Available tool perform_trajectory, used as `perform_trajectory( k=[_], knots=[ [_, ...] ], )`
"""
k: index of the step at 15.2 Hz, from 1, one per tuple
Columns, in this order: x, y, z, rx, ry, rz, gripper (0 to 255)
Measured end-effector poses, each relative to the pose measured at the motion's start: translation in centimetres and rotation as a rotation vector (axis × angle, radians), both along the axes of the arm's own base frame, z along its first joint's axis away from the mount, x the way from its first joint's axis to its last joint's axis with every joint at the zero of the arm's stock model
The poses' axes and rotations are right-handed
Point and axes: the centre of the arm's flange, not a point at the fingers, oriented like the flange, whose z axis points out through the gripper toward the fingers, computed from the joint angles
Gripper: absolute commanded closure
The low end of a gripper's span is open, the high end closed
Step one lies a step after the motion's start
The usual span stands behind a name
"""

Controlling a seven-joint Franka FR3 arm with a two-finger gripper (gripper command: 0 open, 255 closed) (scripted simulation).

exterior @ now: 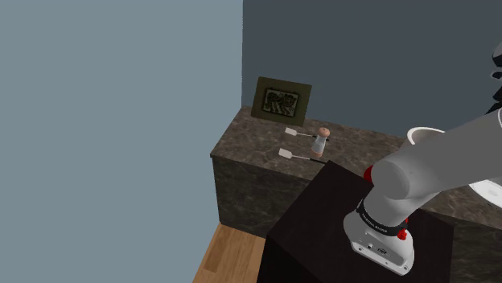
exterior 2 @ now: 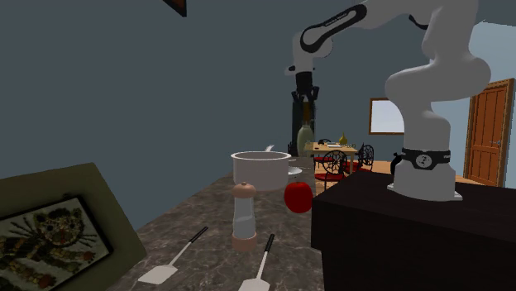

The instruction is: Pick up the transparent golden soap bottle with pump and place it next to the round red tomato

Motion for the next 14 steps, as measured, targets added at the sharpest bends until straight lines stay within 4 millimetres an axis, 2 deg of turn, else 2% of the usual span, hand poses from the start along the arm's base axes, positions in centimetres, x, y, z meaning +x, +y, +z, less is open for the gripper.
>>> perform_trajectory(
  k=[14],
  knots=[
    [0.1,0.0,-7.5,0.0,0.0,0.0,255]
  ],
)
